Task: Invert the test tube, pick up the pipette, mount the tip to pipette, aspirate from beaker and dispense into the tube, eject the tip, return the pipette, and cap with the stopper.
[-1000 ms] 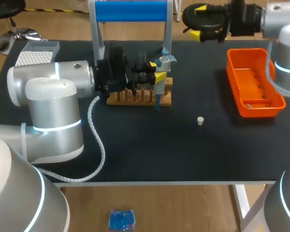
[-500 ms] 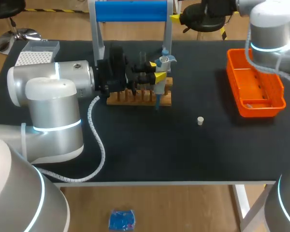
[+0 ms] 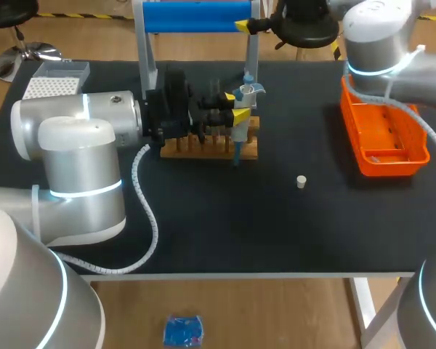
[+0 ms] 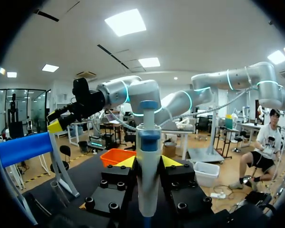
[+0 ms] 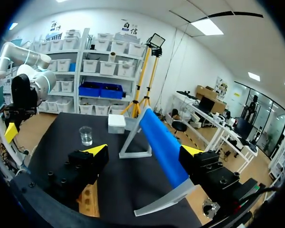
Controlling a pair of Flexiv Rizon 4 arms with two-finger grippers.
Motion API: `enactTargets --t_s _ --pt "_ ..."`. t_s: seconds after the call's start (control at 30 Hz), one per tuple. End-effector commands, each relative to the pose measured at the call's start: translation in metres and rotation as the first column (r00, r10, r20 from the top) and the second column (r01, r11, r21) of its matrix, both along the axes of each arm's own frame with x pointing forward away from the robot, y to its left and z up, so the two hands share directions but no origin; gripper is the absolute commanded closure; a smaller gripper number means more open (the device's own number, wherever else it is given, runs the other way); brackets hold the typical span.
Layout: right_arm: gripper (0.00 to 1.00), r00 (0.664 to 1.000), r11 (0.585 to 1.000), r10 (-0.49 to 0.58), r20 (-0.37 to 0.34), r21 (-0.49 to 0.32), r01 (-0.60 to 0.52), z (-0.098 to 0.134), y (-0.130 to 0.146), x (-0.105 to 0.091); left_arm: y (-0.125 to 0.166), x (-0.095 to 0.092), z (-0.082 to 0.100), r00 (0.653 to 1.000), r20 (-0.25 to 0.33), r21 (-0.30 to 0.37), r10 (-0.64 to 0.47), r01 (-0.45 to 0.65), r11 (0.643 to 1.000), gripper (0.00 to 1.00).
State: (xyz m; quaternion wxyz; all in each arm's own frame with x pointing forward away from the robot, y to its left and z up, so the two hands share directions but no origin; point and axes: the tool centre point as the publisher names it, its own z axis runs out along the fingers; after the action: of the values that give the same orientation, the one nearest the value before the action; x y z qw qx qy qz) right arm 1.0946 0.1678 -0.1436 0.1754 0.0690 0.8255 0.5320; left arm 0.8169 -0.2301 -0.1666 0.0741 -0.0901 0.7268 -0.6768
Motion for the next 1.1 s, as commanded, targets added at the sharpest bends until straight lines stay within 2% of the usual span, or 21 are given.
enactTargets --t_s 0.03,0.77,0.9,1.0,1.1 --pt "0.0 1.0 1.0 0.006 0.003 0.003 -0.006 0.001 0.001 0.001 -0.001 0.0 -0.001 1.0 0.002 -0.001 0.002 -0.002 1.0 1.0" --pt "0.0 1.0 1.0 0.006 0.003 0.003 -0.006 0.001 0.001 0.001 -0.001 0.0 -0.001 1.0 0.002 -0.001 0.002 -0.002 1.0 1.0" --pt "0.0 1.0 1.0 0.006 0.003 0.003 -0.006 0.001 0.001 0.001 0.012 0.017 0.003 0.998 -0.016 -0.021 0.062 -0.062 0.998 1.0" --pt "0.0 1.0 1.0 0.006 0.003 0.003 -0.006 0.001 0.001 0.001 0.031 0.028 0.011 0.994 -0.007 0.012 0.11 -0.11 0.994 1.0" --pt "0.0 1.0 1.0 0.006 0.003 0.003 -0.006 0.001 0.001 0.001 0.056 0.041 0.022 0.989 -0.004 0.017 0.151 -0.151 0.988 1.0"
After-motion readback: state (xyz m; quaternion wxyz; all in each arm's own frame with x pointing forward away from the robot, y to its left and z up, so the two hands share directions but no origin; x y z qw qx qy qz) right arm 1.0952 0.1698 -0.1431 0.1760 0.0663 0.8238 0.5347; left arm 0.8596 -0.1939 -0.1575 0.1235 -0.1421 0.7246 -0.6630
